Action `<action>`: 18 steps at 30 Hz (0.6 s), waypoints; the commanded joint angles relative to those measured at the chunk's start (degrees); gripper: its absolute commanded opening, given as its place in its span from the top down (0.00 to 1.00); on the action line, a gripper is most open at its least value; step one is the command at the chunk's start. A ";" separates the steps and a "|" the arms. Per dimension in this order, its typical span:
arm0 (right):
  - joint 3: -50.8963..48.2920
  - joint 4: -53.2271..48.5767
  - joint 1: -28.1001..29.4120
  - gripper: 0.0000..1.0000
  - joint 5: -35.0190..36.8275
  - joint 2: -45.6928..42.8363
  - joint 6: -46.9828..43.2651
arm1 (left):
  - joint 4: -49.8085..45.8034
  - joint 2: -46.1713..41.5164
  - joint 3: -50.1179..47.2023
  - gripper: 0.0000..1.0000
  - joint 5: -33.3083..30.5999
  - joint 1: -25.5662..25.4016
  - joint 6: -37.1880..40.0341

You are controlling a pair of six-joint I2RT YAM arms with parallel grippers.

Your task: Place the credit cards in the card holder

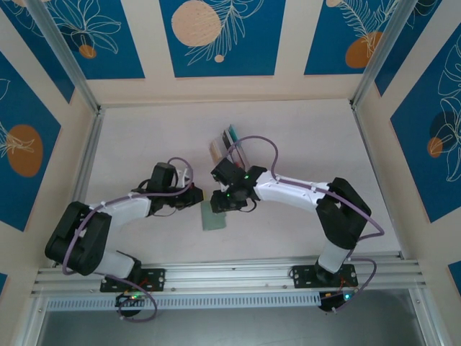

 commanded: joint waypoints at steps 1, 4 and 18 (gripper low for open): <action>1.96 -0.57 0.46 0.64 -1.97 1.79 -0.11 | 1.99 1.89 -1.37 1.00 0.94 -1.08 0.30; 2.76 -1.20 0.72 0.64 -1.60 3.42 -0.45 | 2.58 3.54 -1.73 1.00 0.65 -1.64 0.56; 5.49 -3.59 3.09 0.51 2.56 10.60 -1.53 | 1.08 6.16 -4.55 1.00 -2.86 -2.52 3.70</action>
